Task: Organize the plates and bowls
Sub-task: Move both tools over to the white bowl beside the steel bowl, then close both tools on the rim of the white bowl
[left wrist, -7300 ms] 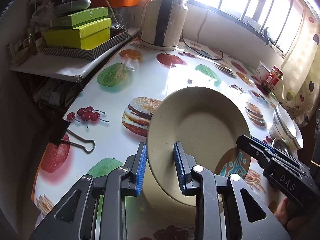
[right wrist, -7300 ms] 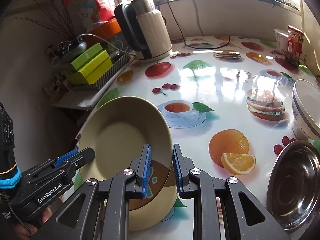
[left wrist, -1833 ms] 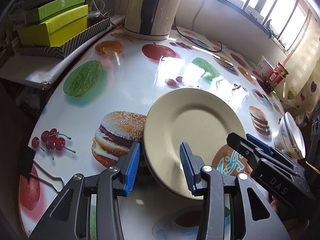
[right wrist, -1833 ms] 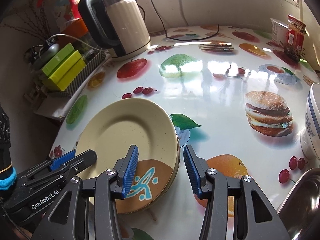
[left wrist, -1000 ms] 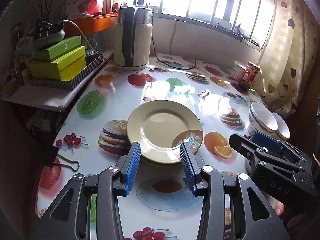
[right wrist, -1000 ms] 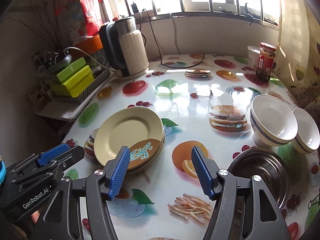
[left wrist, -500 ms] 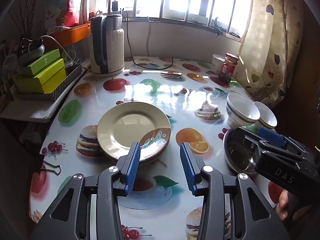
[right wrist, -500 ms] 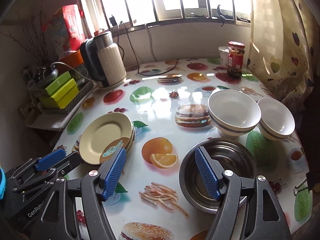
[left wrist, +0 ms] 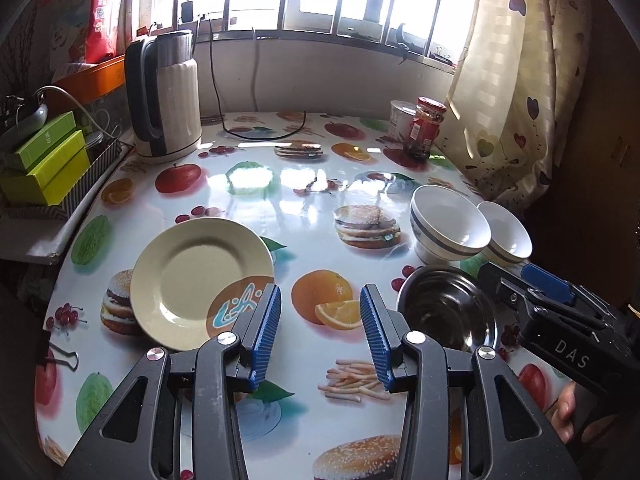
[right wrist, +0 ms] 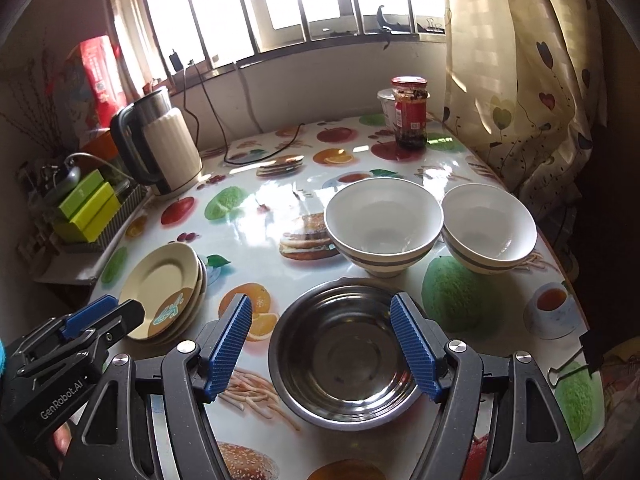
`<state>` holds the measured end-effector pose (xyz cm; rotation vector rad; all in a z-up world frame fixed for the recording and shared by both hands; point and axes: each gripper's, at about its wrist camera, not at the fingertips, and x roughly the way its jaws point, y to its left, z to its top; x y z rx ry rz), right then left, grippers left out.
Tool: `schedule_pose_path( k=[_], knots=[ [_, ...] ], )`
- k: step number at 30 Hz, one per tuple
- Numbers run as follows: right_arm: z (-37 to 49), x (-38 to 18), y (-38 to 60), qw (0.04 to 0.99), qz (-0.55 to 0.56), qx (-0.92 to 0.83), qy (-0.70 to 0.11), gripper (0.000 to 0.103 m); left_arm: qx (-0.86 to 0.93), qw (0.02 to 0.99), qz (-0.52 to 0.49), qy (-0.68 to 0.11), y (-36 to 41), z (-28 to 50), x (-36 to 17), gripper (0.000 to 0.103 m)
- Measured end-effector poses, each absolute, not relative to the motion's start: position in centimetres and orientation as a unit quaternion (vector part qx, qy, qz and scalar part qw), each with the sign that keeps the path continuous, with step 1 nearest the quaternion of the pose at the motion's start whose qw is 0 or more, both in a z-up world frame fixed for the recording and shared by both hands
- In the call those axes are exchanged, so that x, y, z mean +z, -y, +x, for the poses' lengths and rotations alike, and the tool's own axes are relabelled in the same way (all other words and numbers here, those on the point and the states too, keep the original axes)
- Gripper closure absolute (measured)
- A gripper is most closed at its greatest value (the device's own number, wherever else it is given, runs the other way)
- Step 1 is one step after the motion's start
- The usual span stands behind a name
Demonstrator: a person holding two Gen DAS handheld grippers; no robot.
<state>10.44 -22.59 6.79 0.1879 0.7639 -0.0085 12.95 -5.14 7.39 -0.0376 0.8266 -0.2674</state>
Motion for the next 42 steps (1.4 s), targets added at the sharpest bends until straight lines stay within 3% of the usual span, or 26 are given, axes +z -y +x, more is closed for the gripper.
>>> schedule_pose_path(
  k=[25,42],
  knots=[
    [15.9,5.2,31.1,0.914,0.134,-0.06,-0.379,0.031,-0.222,0.859,-0.05,-0.46,13.5,23.4,5.6,0.06],
    [18.3,4.3,32.0,0.912,0.14,-0.05,-0.382,0.054,-0.227,0.847,-0.034,-0.48,16.5,26.0,3.9,0.06]
  ],
)
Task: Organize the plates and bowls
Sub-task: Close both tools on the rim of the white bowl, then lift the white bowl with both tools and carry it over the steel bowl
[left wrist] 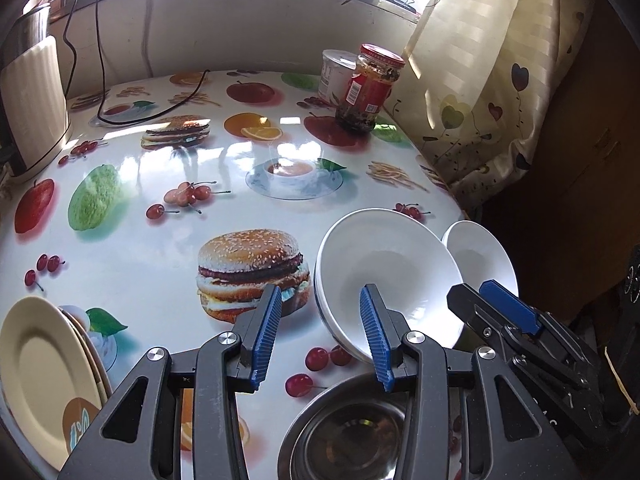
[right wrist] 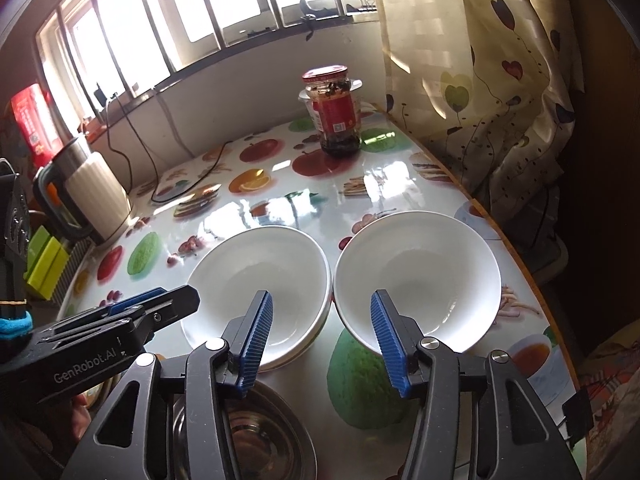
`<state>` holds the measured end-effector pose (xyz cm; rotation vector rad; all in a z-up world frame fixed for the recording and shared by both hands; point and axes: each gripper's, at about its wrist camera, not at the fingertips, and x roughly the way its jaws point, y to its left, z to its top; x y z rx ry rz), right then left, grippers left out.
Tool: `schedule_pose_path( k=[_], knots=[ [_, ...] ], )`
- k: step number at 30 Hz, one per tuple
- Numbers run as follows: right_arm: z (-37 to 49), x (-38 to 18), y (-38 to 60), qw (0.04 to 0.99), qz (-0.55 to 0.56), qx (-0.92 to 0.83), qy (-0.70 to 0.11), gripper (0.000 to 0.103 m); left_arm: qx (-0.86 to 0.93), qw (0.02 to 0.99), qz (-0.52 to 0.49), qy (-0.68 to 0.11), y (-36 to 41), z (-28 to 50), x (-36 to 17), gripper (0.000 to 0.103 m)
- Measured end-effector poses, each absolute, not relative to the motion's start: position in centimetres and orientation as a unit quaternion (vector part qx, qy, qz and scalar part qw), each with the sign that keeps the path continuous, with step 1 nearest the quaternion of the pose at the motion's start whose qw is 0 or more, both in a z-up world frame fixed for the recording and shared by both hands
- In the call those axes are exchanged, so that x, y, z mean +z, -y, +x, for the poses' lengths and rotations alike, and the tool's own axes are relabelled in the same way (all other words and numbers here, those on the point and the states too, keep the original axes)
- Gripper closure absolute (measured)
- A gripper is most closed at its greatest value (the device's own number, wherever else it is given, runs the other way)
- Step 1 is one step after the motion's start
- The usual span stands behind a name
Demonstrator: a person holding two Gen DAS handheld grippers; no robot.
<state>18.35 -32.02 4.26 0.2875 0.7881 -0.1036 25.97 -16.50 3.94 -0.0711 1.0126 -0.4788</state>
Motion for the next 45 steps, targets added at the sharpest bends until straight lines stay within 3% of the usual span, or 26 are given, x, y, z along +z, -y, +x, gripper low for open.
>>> schedule_pose_path(
  k=[4,14,16,25,45],
  knots=[
    [19.0,3.9,31.8,0.91,0.134,-0.047,-0.389,0.066,-0.227,0.846,-0.032,-0.482,16.6,26.2,3.7,0.065],
    [19.6,3.6,31.4,0.91,0.13,-0.041,-0.392,0.077,-0.234,0.846,-0.025,-0.479,17.2,26.3,3.5,0.07],
    [19.7,3.5,31.5,0.91,0.13,-0.042,-0.392,0.078,-0.232,0.847,-0.023,-0.479,17.3,26.3,3.4,0.076],
    [19.9,3.4,32.0,0.91,0.134,-0.043,-0.39,0.089,-0.229,0.846,-0.015,-0.481,17.6,26.4,3.1,0.084],
    [20.1,3.3,31.6,0.911,0.129,-0.032,-0.39,0.092,-0.218,0.85,-0.018,-0.479,17.2,26.6,3.2,0.084]
  ],
)
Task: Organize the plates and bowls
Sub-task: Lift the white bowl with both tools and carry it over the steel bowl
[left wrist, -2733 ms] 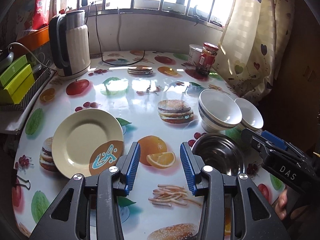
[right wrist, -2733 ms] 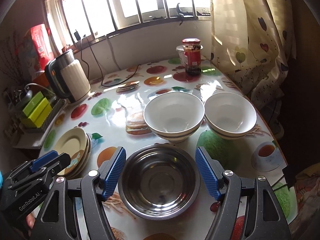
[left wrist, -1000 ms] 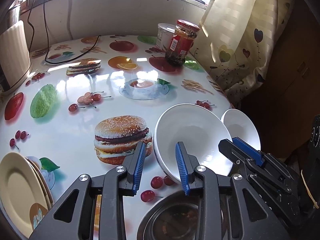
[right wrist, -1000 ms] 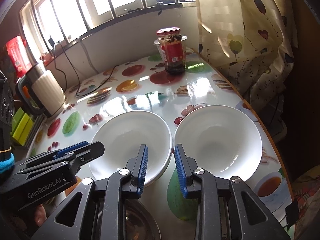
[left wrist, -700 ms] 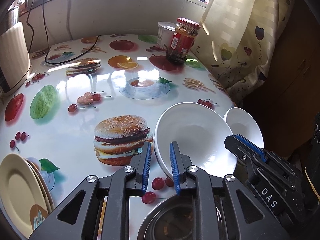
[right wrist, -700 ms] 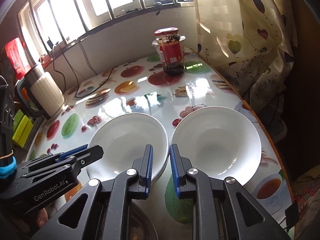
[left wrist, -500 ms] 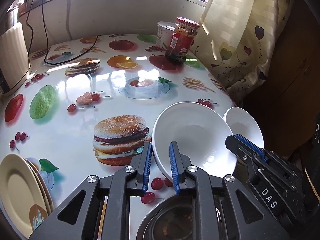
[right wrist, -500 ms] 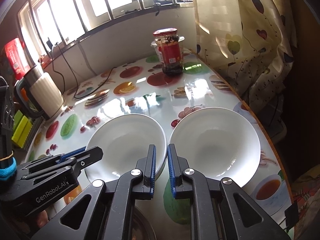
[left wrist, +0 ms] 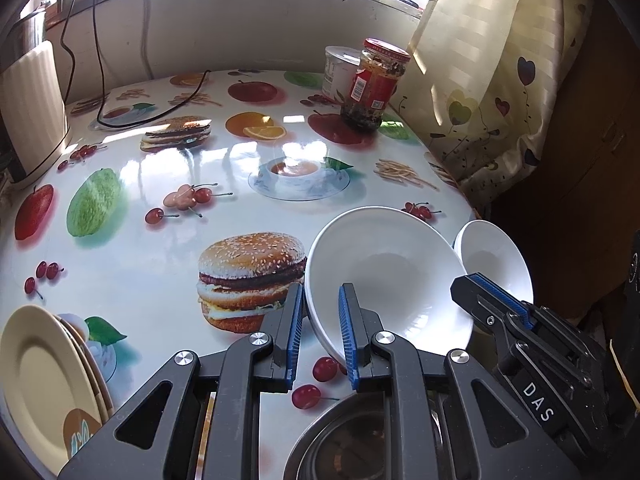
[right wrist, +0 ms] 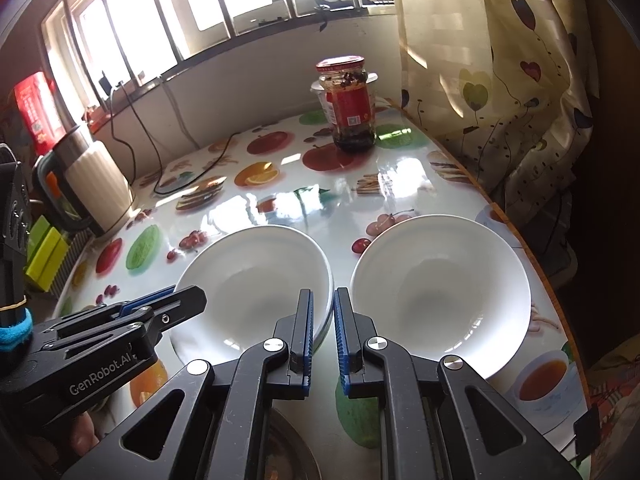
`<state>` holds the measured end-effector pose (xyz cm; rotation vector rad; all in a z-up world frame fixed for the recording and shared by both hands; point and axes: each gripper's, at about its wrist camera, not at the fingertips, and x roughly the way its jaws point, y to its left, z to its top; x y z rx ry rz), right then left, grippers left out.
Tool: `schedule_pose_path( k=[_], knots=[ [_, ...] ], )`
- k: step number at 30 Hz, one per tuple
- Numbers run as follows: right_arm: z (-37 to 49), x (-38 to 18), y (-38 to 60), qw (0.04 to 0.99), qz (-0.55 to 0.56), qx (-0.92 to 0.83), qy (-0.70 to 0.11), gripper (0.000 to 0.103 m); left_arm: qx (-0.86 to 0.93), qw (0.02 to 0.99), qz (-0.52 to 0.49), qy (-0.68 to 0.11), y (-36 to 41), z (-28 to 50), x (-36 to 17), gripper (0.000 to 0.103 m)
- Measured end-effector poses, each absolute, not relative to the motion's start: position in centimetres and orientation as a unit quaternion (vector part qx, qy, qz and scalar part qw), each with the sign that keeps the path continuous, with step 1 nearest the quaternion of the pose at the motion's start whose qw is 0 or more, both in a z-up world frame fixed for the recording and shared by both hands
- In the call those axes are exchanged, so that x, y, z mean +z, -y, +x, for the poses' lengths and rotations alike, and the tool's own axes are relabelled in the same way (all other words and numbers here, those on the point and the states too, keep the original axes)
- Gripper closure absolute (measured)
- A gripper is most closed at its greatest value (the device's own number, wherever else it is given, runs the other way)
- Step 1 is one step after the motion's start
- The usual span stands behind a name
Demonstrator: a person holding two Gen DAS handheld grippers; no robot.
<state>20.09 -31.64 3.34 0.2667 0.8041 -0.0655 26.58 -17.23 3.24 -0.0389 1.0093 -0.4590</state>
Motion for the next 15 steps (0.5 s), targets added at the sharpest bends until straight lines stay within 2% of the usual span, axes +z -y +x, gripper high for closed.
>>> schedule_pose_path(
  k=[15],
  knots=[
    [20.91,2.89,31.41,0.905,0.133,-0.035,-0.402,0.089,-0.216,0.85,-0.012,-0.48,17.42,26.6,3.0,0.084]
  ],
)
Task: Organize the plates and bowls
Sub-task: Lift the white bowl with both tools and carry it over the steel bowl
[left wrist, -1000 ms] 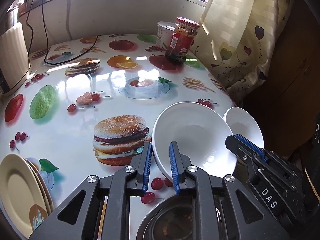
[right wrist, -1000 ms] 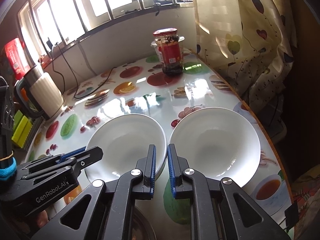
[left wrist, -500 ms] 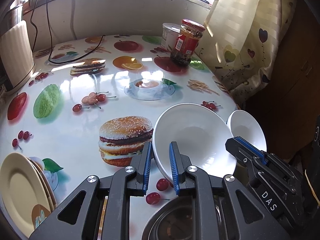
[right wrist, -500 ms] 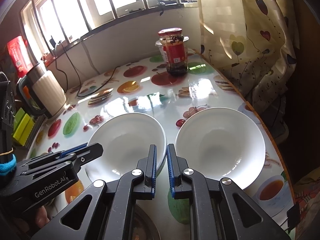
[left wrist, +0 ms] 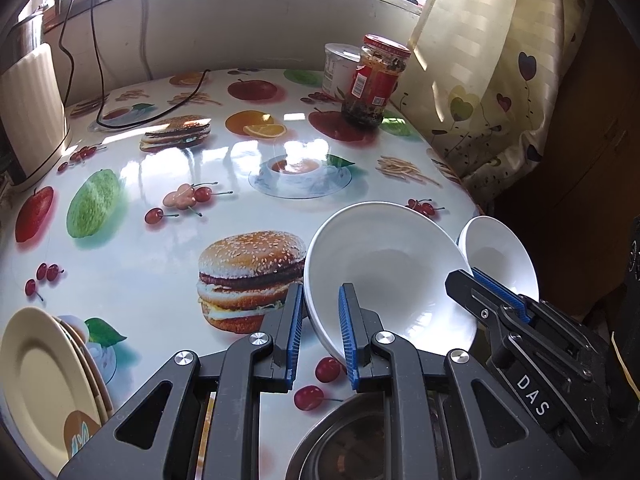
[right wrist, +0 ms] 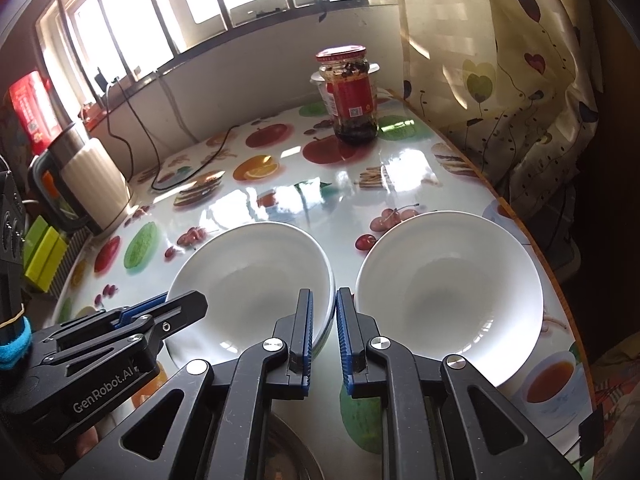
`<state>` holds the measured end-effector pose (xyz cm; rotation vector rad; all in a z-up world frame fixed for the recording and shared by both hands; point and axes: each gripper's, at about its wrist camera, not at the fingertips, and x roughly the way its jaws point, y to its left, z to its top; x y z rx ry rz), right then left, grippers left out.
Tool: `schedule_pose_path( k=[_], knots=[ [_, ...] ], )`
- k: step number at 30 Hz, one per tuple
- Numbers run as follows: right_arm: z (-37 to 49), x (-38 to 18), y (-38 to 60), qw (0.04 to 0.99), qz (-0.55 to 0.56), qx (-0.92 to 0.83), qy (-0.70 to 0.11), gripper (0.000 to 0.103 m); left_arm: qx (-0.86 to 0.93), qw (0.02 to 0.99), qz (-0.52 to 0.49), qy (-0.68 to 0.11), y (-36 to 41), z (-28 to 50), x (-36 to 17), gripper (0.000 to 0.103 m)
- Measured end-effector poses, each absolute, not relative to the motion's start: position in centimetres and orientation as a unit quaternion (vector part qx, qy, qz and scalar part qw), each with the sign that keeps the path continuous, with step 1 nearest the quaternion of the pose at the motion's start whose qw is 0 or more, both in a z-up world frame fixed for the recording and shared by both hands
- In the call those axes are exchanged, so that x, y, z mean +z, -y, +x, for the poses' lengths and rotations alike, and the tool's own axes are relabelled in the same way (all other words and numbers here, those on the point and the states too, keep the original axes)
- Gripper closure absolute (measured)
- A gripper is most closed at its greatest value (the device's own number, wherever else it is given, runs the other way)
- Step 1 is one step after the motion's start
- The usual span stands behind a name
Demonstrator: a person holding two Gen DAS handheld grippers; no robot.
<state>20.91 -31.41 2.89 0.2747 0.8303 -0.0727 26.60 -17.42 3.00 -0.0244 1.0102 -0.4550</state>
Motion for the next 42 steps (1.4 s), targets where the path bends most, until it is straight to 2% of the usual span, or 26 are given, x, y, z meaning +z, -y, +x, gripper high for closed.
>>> schedule_pose_path(
  k=[14,42],
  knots=[
    [21.0,2.9,31.4,0.906,0.131,-0.037,-0.401,0.091,-0.201,0.861,0.012,-0.468,17.7,26.3,3.2,0.088],
    [18.3,6.2,30.7,0.922,0.136,-0.032,-0.361,0.092,-0.212,0.875,-0.006,-0.436,16.0,23.7,6.6,0.088]
  ],
)
